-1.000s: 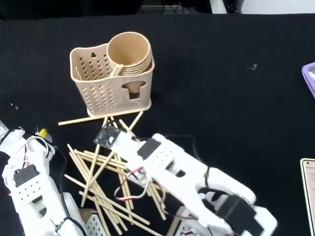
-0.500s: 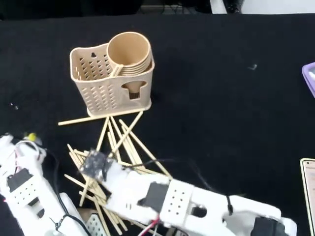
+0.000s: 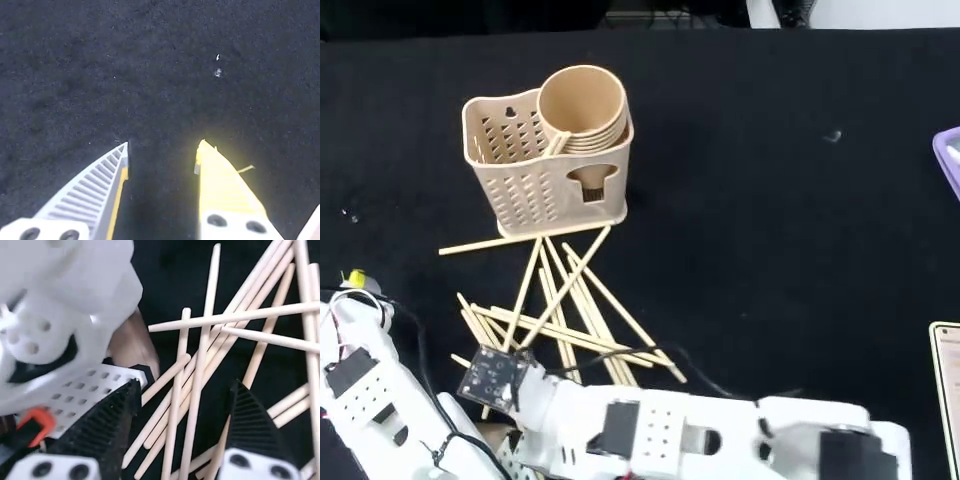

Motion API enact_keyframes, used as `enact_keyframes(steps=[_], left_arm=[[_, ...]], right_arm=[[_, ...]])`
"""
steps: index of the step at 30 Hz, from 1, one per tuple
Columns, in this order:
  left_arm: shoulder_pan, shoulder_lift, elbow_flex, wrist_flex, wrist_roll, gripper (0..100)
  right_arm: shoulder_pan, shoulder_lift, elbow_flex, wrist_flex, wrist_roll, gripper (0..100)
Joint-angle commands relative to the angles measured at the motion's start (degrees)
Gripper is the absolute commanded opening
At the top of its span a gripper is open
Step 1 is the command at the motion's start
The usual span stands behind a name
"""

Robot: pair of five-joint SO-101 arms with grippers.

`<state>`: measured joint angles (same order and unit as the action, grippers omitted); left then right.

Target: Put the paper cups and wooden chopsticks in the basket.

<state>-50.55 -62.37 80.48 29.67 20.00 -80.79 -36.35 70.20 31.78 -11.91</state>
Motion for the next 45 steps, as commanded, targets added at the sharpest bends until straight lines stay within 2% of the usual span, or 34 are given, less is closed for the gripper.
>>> enact_keyframes(steps=[1, 8, 13, 21, 28, 34, 37, 45], left_arm=[[-0.66, 0.35, -2.95, -0.79, 0.44, 22], [-0.75, 0.35, -2.86, -0.62, 0.44, 22], [-0.75, 0.35, -2.86, -0.62, 0.44, 22], [-0.75, 0.26, -2.86, -0.62, 0.44, 22], [-0.57, 0.35, -2.86, -0.70, 0.35, 22], [-0.84, -0.09, -2.86, -0.79, 0.35, 22], [-1.80, -0.09, -2.86, -0.97, 0.35, 22], [-5.23, -0.18, -3.56, -1.14, 0.53, 22]], right_arm=[[-0.62, 9.98, -3.56, -4.04, -0.79, 26.6], [0.18, 20.00, -12.00, 1.85, -0.44, 25.9], [4.57, 24.04, -16.92, 7.03, -0.35, 15.5], [10.29, 22.81, -24.57, 18.46, -0.26, 20.7], [3.16, 19.65, -24.22, 17.41, -0.97, 21.1], [2.81, 25.63, -21.32, 9.49, -1.49, 28.7], [2.81, 27.65, -23.08, 9.41, -5.01, 28.9], [2.90, 28.26, -26.15, 12.57, -7.65, 29.0]])
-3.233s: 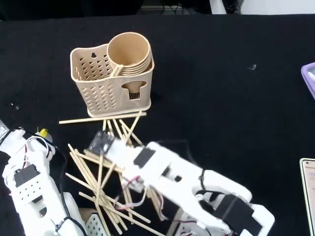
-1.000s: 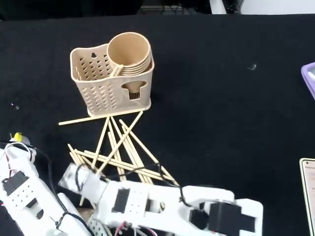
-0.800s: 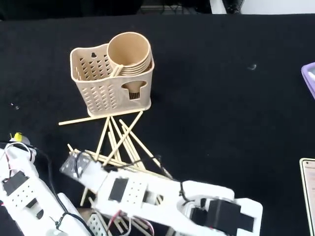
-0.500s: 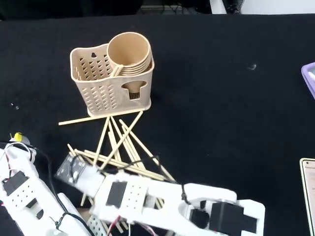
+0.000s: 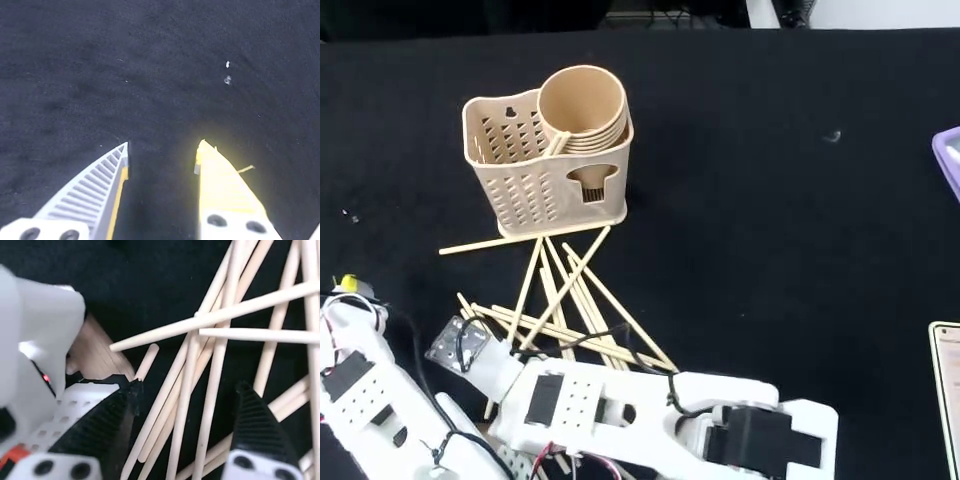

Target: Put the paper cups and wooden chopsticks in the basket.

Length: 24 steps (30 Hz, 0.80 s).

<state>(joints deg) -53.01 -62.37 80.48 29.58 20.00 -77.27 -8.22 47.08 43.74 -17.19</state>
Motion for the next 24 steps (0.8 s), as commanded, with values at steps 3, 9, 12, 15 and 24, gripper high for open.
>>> enact_keyframes(steps=[3, 9, 12, 15, 24], left_arm=[[-7.43, 0.35, -4.44, -3.43, 0.44, 22], [-9.19, 0.35, -4.44, -4.48, 0.62, 22], [-9.27, 0.35, -4.44, -4.57, 0.62, 22], [-9.01, 0.35, -4.44, -4.57, 0.53, 22], [-9.54, 0.35, -4.44, -4.40, 0.62, 22]], right_arm=[[-0.26, 0.13, -2.95, 0.44, -6.24, 29.0], [0.26, 0.13, 0.31, -7.38, -7.65, 28.9], [0.00, 0.13, 0.48, -7.47, -6.86, 29.0], [-0.88, 0.22, 0.75, -7.82, -5.45, 29.0], [0.44, 6.37, -4.35, 3.87, -5.19, 28.6]])
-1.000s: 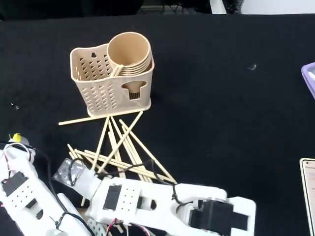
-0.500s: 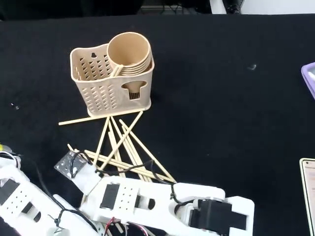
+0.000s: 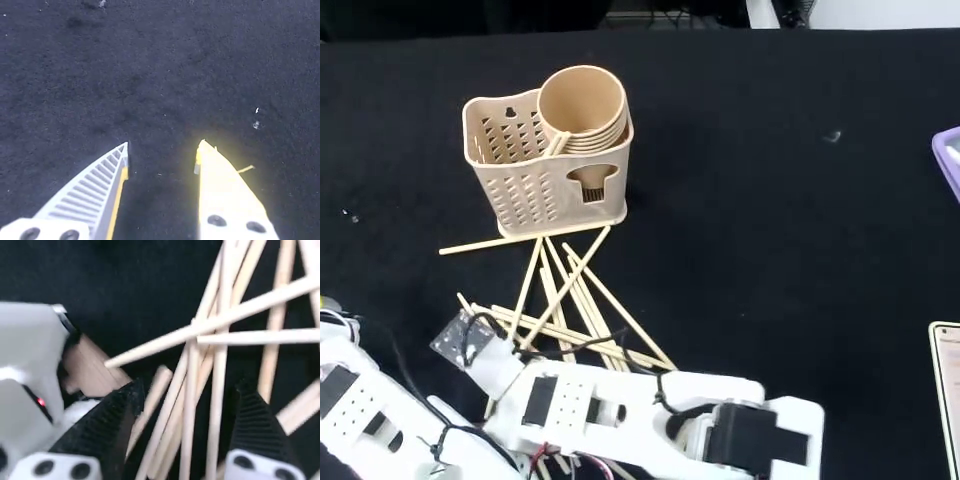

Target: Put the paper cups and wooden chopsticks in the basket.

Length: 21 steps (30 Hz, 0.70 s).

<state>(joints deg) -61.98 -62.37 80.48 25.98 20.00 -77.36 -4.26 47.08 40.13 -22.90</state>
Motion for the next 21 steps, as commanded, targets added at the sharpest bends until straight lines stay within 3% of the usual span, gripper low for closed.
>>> enact_keyframes(steps=[1, 8, 14, 17, 21], left_arm=[[-0.57, 0.35, -4.44, -0.70, 0.62, 22], [-0.57, 0.26, -4.44, -0.62, 0.62, 22], [-0.22, -0.09, -4.00, -0.62, 0.62, 22], [-0.13, -0.09, -3.91, -0.62, 0.62, 22], [-0.04, -0.09, -3.91, -0.62, 0.62, 22]], right_arm=[[1.14, 3.82, -5.41, 9.41, 0.53, 28.6], [4.66, 10.95, -12.70, 21.01, 2.90, 28.3], [8.62, 9.98, -13.67, 22.42, 4.75, 9.3], [11.69, 9.36, -13.58, 22.42, 11.25, 1.4], [16.70, 9.19, -13.05, 22.51, 17.67, 1.0]])
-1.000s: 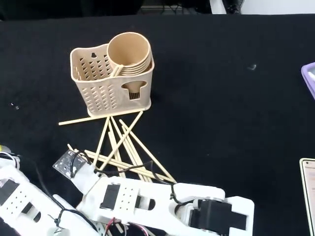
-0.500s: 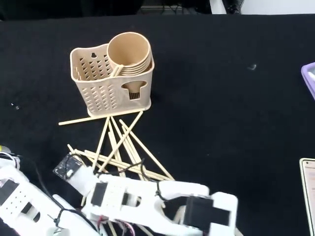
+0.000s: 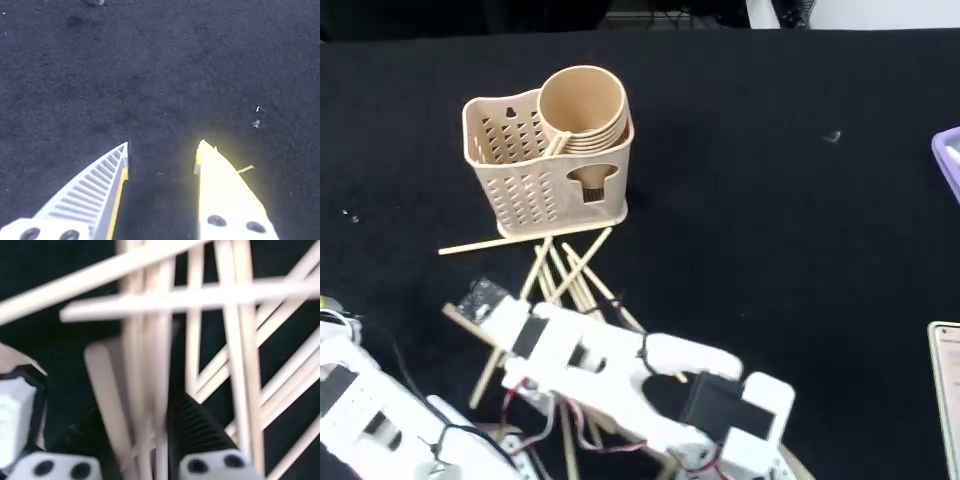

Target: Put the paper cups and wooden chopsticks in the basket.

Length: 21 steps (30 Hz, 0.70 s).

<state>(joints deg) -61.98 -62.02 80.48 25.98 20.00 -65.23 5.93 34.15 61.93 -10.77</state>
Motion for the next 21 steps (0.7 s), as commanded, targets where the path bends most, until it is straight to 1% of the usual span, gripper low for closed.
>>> enact_keyframes(steps=[1, 6, 9, 13, 17, 21], left_arm=[[0.04, -0.44, -3.91, -0.62, 0.62, 22], [1.10, -0.44, -3.82, -0.62, 0.62, 22], [1.10, -0.44, -3.74, -0.62, 0.62, 22], [1.10, -0.44, -3.74, -0.62, 0.62, 22], [1.10, -0.44, -3.74, -0.62, 0.62, 22], [1.10, -0.44, -3.74, -0.53, 0.62, 22]], right_arm=[[5.98, -1.01, -0.22, 0.70, 6.86, 1.0], [13.01, -1.01, -2.68, 0.70, 19.78, 1.0], [15.30, -1.01, -5.49, 0.62, 24.18, 1.0], [15.38, -1.01, -9.80, 0.62, 26.37, 1.0], [14.95, -0.57, -13.85, 0.62, 26.37, 1.0], [13.27, -0.92, -14.90, 0.79, 26.37, 1.2]])
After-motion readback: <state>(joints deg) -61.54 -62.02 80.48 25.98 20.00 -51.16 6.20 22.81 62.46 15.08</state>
